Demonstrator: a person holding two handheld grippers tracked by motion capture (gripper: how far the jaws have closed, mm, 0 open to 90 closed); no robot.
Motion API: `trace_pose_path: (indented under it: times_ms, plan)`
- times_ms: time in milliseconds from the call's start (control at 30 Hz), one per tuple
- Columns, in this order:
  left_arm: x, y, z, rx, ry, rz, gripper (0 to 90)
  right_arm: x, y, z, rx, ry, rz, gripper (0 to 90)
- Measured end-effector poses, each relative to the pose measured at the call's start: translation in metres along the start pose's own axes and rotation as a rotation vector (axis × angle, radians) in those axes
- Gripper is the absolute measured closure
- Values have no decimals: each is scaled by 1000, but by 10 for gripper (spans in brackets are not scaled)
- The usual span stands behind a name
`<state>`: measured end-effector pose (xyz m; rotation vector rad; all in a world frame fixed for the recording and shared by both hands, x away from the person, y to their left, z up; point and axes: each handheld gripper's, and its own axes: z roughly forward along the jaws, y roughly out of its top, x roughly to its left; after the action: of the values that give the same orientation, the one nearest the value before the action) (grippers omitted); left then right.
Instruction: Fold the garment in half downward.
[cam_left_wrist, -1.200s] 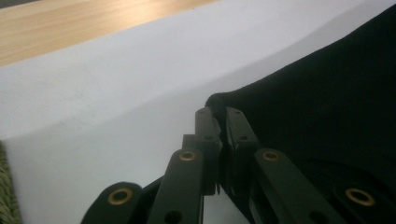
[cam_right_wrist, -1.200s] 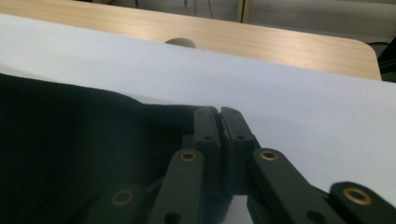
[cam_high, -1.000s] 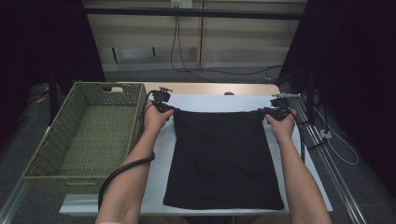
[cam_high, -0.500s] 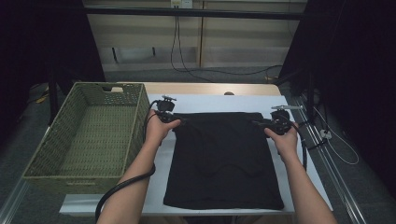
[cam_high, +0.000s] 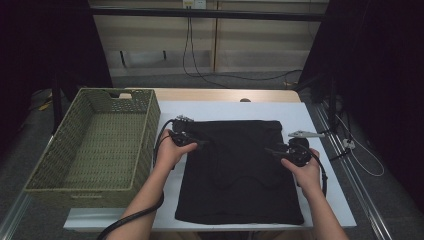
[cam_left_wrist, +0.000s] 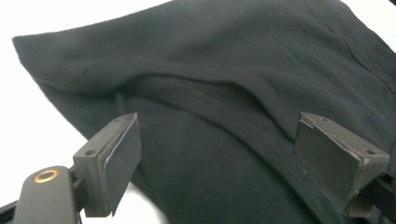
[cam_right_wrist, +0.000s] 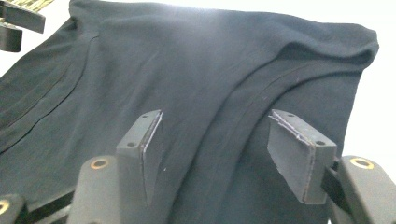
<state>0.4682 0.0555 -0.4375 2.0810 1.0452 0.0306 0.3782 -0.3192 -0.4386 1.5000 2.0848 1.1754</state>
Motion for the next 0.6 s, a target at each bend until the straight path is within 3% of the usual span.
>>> trace_pose_path:
  times_ms: [267, 400, 600]
  plan:
    - [-15, -16, 1, 21, -46, 84, 151, 16, -20, -5, 21, 10, -45, 355]
    - [-18, -22, -1, 18, -52, 103, 151, 23, -26, -5, 46, 14, -68, 352]
    - [-22, -33, -6, 14, -95, 136, 149, 28, -30, -10, 30, 24, -63, 351]
